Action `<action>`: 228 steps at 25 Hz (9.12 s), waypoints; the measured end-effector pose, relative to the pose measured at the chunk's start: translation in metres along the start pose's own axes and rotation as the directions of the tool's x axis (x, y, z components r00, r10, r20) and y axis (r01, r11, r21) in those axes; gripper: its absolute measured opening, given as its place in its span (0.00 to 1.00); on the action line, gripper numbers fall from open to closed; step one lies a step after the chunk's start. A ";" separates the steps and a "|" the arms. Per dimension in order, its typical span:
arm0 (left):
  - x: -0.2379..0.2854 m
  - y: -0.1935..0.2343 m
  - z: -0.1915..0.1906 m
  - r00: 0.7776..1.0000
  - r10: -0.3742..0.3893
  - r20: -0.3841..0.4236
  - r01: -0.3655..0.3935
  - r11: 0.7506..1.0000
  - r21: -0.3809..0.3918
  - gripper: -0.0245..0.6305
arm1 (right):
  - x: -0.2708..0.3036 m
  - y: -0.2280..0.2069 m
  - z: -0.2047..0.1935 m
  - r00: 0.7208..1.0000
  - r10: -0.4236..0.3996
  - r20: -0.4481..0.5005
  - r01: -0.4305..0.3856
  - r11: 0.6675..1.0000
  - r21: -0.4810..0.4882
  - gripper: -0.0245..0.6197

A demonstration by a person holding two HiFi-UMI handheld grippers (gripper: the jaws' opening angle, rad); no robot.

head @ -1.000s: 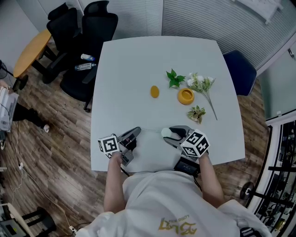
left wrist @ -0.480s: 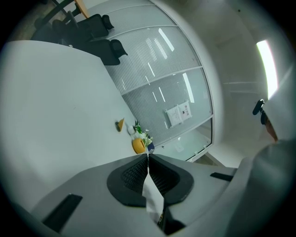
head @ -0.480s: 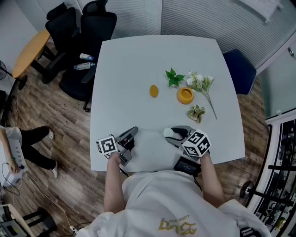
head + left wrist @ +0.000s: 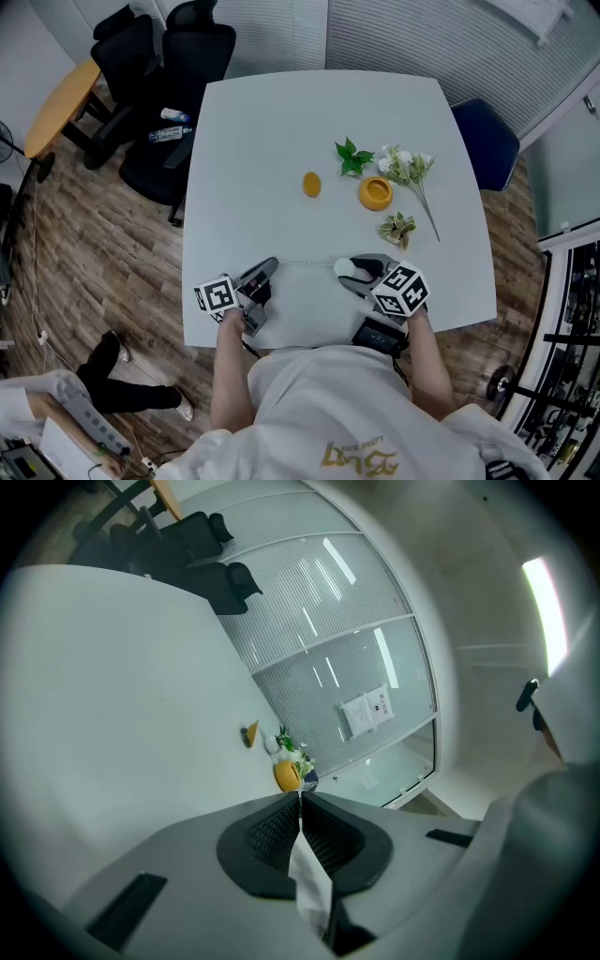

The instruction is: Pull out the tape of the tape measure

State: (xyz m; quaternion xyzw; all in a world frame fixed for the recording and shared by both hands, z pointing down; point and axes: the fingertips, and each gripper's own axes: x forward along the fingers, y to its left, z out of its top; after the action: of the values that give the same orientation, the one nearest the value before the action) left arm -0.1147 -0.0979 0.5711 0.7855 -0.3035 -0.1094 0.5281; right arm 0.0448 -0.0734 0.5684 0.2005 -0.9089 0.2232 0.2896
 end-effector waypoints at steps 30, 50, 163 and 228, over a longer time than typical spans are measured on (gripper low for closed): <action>-0.007 0.055 -0.029 0.883 0.417 -0.216 -0.352 0.892 0.282 0.05 | 0.017 -0.012 -0.032 0.986 -0.064 -0.156 0.060 0.998 -0.026 0.39; -0.021 0.071 -0.033 0.830 0.501 -0.244 -0.411 0.846 0.339 0.05 | 0.014 -0.022 -0.049 0.974 -0.092 -0.206 0.093 0.996 -0.005 0.39; -0.066 0.117 -0.030 0.577 0.775 -0.259 -0.533 0.597 0.599 0.06 | 0.002 -0.068 -0.114 0.888 -0.265 -0.375 0.309 0.949 0.063 0.39; -0.013 -0.043 0.031 0.896 0.423 0.134 -0.393 0.616 0.683 0.04 | -0.056 -0.021 0.017 0.905 -0.405 0.131 0.387 0.910 0.148 0.06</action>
State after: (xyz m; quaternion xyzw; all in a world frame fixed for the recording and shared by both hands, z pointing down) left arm -0.1249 -0.1028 0.5178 0.8370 -0.4816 0.1512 0.2112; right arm 0.0901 -0.0866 0.5280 0.4150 -0.8544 0.1967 0.2432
